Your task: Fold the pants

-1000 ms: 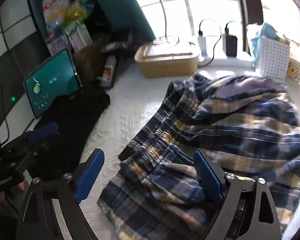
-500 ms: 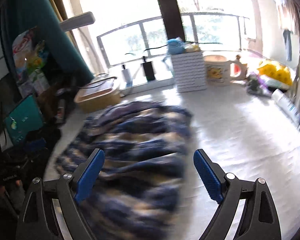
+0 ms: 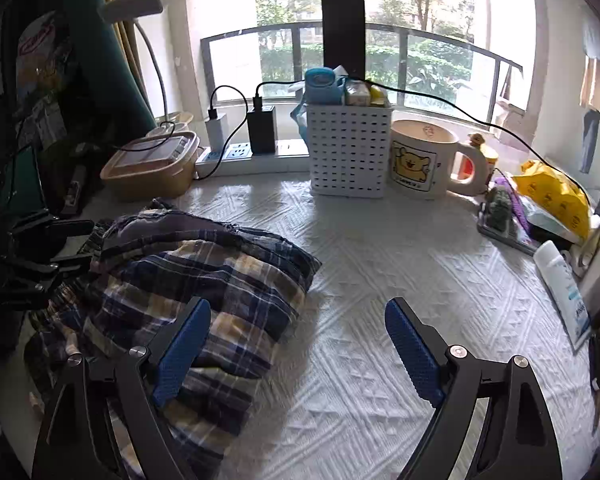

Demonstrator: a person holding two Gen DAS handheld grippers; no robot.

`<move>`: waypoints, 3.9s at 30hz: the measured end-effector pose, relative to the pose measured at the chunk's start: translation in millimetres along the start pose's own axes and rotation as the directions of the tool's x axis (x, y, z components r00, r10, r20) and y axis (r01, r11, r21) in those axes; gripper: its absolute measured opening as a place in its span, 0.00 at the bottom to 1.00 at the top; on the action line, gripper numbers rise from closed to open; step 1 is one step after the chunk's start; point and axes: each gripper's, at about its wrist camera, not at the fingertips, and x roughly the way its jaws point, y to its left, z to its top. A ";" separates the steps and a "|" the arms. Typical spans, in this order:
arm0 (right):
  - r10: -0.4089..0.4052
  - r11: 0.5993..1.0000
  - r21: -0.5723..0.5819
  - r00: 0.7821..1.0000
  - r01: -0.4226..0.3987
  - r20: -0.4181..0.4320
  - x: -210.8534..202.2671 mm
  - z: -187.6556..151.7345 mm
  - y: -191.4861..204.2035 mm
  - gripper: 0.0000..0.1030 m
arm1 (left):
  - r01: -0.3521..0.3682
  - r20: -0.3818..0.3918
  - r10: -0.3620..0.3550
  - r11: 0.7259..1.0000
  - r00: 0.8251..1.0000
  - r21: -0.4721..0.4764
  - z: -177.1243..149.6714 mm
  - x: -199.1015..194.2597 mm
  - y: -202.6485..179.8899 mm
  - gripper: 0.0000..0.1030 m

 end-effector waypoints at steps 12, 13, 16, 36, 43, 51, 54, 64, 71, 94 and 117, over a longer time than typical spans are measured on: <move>0.019 0.997 -0.076 0.999 -0.022 -0.035 34.3 11.9 10.0 0.78 | -0.057 0.035 0.062 0.990 0.997 -0.132 -2.6 6.4 37.8 0.14; 0.010 0.996 -0.086 0.999 -0.013 -0.041 39.9 14.4 10.2 0.78 | -0.066 0.033 0.071 0.989 0.997 -0.136 -4.3 8.0 38.7 0.14; -0.032 0.994 -0.110 0.995 0.021 -0.098 66.7 16.5 7.9 0.78 | -0.088 0.027 0.093 0.987 0.995 -0.133 -8.5 13.1 40.2 0.15; 0.032 0.997 -0.068 0.999 -0.031 0.021 17.3 39.5 12.7 0.70 | 0.164 0.171 -0.141 0.977 0.975 -0.133 -11.1 -49.1 19.0 0.37; 0.101 0.974 -0.188 0.986 -0.126 -0.134 43.0 2.0 66.3 0.56 | 0.138 -0.004 -0.139 0.987 0.990 -0.087 -28.1 -4.6 -6.1 0.37; 0.082 0.964 -0.239 0.982 -0.121 -0.168 30.2 -30.8 69.5 0.55 | 0.147 -0.018 -0.147 0.989 0.989 -0.016 -40.5 -0.9 -8.7 0.37; 0.074 0.961 -0.251 0.982 -0.117 -0.173 17.9 -45.5 67.2 0.55 | 0.147 -0.029 -0.147 0.989 0.989 -0.004 -41.6 -6.0 -8.3 0.37; 0.067 0.971 -0.219 0.985 -0.101 -0.158 -21.6 -45.2 35.8 0.56 | 0.034 0.030 -0.035 0.999 0.999 0.010 -12.4 -36.0 14.5 0.37; 0.133 0.971 -0.188 0.988 -0.145 -0.077 9.2 12.5 34.6 0.55 | 0.034 -0.041 -0.036 0.998 0.999 -0.056 6.3 9.7 29.2 0.37; 0.132 0.986 -0.088 0.983 -0.143 -0.127 95.3 40.2 10.2 0.62 | 0.018 -0.056 -0.031 0.976 0.998 -0.219 5.8 22.6 68.6 0.64; 0.083 0.980 0.175 0.995 -0.092 0.057 -47.1 -31.7 1.5 0.64 | 0.042 0.056 -0.028 0.962 0.998 -0.269 -66.1 -80.3 12.2 0.64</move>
